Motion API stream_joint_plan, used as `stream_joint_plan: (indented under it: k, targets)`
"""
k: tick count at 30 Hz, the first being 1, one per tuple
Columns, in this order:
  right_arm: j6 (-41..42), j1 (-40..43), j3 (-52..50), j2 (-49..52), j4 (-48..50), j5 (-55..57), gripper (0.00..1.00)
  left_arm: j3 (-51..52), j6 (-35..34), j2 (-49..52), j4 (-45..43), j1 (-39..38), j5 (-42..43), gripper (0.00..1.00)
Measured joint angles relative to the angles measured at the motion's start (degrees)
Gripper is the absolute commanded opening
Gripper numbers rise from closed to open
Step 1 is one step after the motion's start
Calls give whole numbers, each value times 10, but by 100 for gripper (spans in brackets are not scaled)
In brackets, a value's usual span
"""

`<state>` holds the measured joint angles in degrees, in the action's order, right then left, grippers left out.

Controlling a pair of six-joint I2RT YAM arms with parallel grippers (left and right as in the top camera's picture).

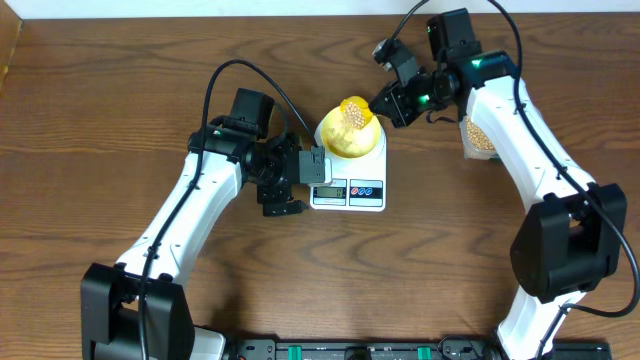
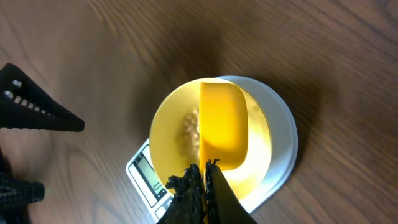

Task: Scoop item into bowl and weigh 50g on scale
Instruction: 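Tilt the scoop with the right gripper to pour soybeans into the bowl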

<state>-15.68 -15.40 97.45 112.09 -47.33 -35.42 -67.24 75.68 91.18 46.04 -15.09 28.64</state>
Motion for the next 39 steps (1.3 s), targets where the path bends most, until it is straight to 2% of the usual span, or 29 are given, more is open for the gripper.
stream_joint_plan:
  k: [16, 21, 39]
  targets:
    - [-73, -8, 0, -27, -19, 21, 1, 0, 0, 0, 0, 0, 0, 98]
    - [-93, -20, 0, -57, -21, 57, 1, 0, 0, 0, 0, 0, 0, 98]
    - [-155, -92, 0, -59, -26, 191, 1, 0, 0, 0, 0, 0, 0, 98]
